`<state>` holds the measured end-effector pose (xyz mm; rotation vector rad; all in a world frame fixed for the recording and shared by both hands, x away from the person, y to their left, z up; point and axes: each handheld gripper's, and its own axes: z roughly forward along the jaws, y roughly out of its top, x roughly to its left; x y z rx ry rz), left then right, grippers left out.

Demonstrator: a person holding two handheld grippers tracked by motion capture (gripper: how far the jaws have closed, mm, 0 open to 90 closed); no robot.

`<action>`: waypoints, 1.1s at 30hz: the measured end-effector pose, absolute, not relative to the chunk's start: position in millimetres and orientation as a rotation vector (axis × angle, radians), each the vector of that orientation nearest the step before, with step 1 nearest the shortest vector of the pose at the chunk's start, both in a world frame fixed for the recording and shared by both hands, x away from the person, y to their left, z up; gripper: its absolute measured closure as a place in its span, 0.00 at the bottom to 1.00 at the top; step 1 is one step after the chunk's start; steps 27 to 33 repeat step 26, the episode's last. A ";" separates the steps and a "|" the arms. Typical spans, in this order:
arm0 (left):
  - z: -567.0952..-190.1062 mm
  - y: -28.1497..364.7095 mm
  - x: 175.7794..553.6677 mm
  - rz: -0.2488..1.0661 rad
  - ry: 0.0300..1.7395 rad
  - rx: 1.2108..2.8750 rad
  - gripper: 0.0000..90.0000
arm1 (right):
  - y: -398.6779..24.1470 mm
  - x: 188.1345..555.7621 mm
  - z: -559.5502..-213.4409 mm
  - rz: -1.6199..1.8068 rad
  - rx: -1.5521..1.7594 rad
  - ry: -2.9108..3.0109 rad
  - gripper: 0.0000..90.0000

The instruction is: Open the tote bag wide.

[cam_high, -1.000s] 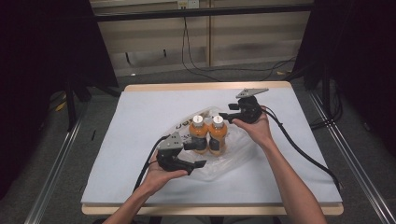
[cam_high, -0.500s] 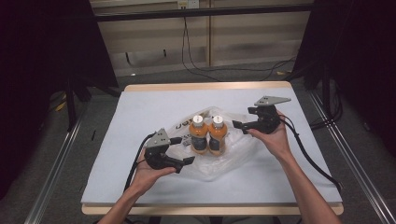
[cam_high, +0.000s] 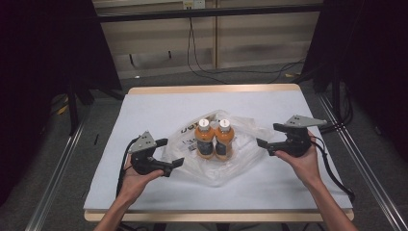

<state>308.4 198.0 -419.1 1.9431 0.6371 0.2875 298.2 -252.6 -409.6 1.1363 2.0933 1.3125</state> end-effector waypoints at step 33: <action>-454.7 271.6 268.8 0.324 0.840 1.949 0.03 | -309.6 174.1 -440.4 1.239 1.326 1.843 0.15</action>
